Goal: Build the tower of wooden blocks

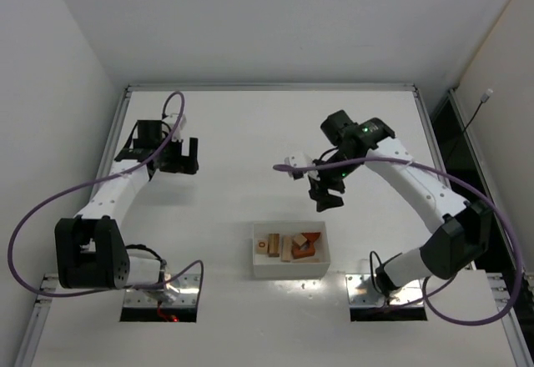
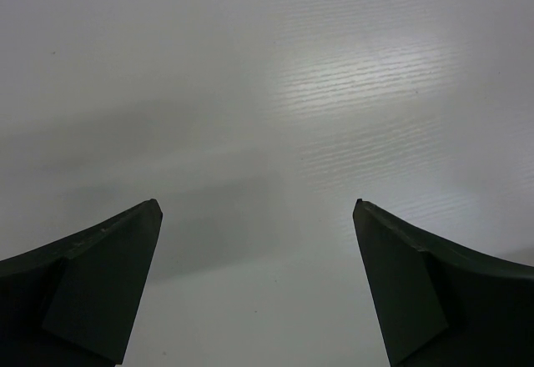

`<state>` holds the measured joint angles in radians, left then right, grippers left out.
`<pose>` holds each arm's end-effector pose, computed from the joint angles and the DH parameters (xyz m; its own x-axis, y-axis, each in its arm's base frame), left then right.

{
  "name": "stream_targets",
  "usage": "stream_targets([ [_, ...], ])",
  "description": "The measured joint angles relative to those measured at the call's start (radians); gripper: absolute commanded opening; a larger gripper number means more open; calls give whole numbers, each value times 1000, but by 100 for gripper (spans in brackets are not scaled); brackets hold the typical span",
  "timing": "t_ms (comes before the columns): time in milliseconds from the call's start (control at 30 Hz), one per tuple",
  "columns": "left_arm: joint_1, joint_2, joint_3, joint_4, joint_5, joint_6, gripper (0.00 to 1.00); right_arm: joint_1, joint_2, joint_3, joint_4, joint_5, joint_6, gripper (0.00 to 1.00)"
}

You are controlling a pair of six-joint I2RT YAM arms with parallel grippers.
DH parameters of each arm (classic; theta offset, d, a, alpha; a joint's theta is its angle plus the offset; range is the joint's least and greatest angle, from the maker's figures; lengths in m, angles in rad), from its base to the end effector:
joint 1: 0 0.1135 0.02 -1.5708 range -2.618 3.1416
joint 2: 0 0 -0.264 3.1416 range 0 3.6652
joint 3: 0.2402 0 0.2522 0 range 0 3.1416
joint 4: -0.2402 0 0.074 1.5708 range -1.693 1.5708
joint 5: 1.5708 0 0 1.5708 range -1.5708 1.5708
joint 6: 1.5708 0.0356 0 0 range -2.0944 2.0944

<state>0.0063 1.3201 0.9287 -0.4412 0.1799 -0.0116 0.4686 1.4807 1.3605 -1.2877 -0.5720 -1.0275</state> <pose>0.2772 -0.0046 0.2506 -0.7409 -0.0161 -0.6714 0.1056 0.9845 -0.1401 0.2264 0.1362 0.3041 -0.0630 -0.8386 -0.5411 -0.9904 -0.0142 0.1373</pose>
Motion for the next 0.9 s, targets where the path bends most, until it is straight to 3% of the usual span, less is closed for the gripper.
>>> stream_targets([
  [433,0,38,13,-7,-11,0,100,283,23,-129,235,86,231,58],
  [900,0,39,13,-7,-61,5,100,348,142,-208,379,100,296,49],
])
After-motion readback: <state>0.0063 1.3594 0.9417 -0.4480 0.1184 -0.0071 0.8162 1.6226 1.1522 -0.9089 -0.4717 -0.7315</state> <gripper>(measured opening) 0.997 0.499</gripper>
